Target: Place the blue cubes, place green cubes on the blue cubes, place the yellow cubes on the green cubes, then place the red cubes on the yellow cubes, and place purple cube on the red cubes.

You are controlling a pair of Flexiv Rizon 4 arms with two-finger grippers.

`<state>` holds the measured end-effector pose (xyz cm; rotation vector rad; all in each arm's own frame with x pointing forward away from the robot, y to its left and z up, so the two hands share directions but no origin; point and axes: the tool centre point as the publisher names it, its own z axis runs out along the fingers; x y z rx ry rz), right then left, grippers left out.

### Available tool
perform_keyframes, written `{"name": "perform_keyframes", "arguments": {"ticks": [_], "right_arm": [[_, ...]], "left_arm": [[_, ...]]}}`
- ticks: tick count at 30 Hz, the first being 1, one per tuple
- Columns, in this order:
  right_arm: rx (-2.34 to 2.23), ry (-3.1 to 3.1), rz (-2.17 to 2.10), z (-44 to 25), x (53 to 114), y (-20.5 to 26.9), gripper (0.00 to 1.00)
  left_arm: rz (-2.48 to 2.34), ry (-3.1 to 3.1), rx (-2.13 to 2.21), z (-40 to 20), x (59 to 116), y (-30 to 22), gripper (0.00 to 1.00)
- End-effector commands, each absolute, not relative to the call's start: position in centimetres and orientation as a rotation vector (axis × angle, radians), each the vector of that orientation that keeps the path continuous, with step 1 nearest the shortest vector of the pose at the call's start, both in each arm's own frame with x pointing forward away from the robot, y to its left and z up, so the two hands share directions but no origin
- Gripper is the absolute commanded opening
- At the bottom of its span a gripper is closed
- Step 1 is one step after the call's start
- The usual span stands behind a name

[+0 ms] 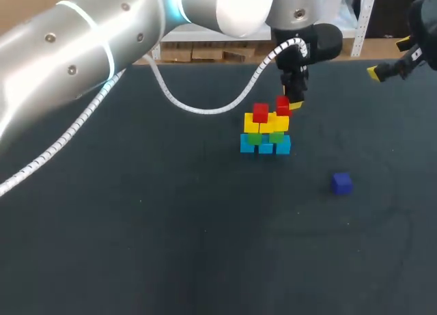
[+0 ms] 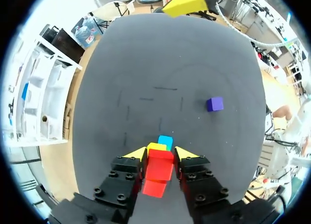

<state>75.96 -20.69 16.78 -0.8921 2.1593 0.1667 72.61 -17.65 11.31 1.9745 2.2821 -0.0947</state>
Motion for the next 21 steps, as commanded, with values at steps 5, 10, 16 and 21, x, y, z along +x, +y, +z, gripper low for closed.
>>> {"name": "perform_keyframes", "arguments": {"ticks": [5, 10, 16, 21], "right_arm": [[-0.86, 2.157, 0.108, 16.83, 75.61, -20.48, 1.0], [-0.86, 2.157, 0.108, 16.83, 75.61, -20.48, 1.0], [-0.86, 2.157, 0.108, 16.83, 75.61, -20.48, 1.0], [-0.86, 2.157, 0.108, 16.83, 75.61, -20.48, 1.0]], "left_arm": [[-0.089, 2.29, 1.988, 10.74, 72.86, -17.49, 0.0], [-0.087, 2.295, 2.001, 10.38, 73.03, -17.41, 0.0], [-0.098, 2.303, 2.006, 10.15, 73.33, -17.14, 0.0], [-0.096, 2.307, 2.005, 10.15, 73.5, -16.96, 0.0]]}}
